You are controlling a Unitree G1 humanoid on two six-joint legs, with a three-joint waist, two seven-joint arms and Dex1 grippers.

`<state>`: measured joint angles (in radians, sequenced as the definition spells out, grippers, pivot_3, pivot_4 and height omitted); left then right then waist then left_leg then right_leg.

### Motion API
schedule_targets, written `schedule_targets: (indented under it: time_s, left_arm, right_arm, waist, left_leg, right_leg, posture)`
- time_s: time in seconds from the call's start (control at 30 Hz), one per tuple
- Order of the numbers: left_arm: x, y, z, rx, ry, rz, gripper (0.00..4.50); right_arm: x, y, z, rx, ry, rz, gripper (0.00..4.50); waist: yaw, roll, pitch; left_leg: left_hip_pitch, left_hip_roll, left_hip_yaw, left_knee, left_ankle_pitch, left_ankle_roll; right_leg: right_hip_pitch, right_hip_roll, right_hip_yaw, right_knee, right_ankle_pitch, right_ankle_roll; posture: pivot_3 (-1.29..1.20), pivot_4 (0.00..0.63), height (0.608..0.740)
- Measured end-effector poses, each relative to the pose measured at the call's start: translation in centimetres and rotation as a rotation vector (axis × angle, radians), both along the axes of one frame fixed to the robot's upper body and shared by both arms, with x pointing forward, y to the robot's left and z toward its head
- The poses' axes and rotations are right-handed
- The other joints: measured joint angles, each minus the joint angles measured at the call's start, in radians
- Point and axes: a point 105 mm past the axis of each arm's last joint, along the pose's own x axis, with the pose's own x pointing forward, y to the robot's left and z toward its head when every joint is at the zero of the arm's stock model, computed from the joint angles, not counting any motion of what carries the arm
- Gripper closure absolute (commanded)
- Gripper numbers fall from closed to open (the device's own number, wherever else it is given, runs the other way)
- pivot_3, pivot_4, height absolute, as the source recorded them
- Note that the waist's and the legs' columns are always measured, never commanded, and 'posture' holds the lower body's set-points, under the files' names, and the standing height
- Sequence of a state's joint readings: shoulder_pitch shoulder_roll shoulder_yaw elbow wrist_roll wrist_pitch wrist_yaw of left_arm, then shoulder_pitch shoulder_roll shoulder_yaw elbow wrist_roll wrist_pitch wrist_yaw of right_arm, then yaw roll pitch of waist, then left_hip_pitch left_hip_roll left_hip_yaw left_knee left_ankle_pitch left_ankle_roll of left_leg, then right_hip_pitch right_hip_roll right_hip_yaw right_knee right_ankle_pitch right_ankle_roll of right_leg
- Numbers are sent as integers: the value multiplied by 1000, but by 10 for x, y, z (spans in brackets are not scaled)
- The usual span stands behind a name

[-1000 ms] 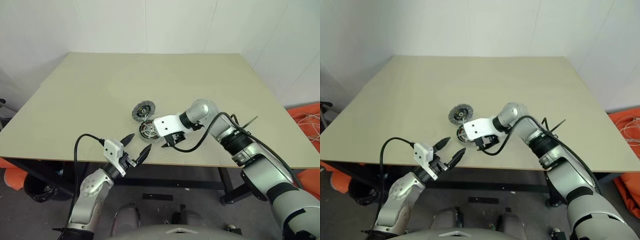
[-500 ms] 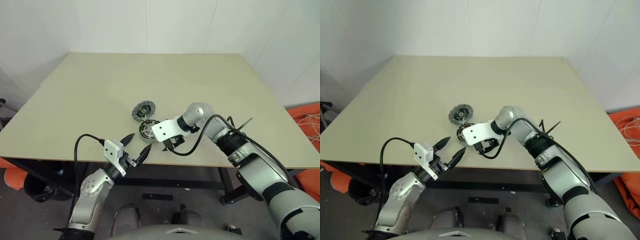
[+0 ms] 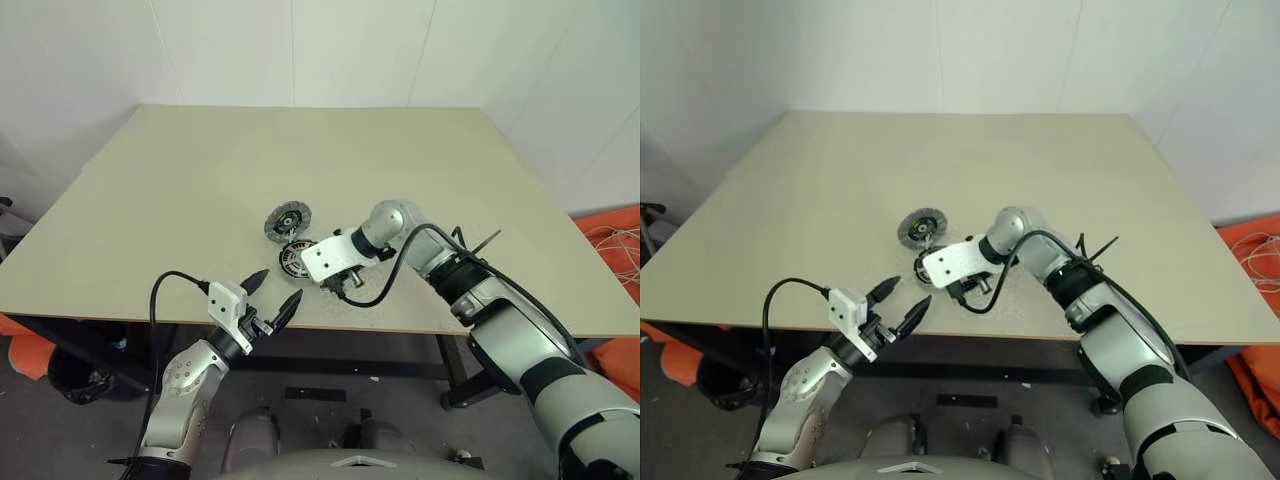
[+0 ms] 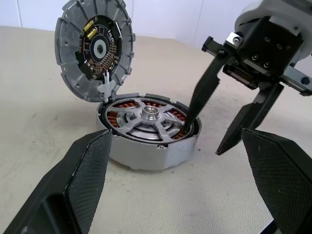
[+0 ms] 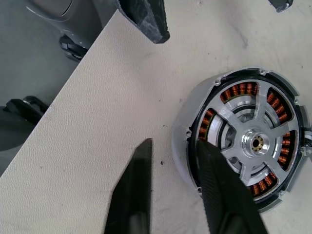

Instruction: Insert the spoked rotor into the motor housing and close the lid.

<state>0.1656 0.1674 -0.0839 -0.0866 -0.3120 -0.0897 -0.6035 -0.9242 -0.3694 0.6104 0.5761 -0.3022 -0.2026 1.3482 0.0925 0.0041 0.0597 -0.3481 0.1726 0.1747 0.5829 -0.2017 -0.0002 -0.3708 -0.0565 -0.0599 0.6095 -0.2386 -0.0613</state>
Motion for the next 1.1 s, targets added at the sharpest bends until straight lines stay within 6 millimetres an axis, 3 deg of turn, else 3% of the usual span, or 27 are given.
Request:
schedule_targets:
  time_s: [0.07,0.83,1.1]
  left_arm:
    - [0,0,0,0,0,0,0]
    - [0,-1,0,-2,0,-3,0]
    - [-1,-2,-1,-3,2,-10,0]
  right_arm:
    - [0,-1,0,-9,-2,2,4478]
    - [1,-2,-2,-11,-3,-5,4478]
    - [15,-16,0,14,18,-218,4478]
  waist:
    - [0,0,0]
    - [0,0,0]
    - [2,-1,1]
  left_leg:
    - [0,0,0,0,0,1]
    - [0,0,0,3,0,1]
    - [-1,1,0,10,-1,2]
  right_leg:
    - [0,0,0,0,0,0]
    - [0,0,0,1,0,0]
    - [0,0,0,6,0,0]
  posture:
    - [0,0,740]
    - [0,0,740]
    - [0,0,740]
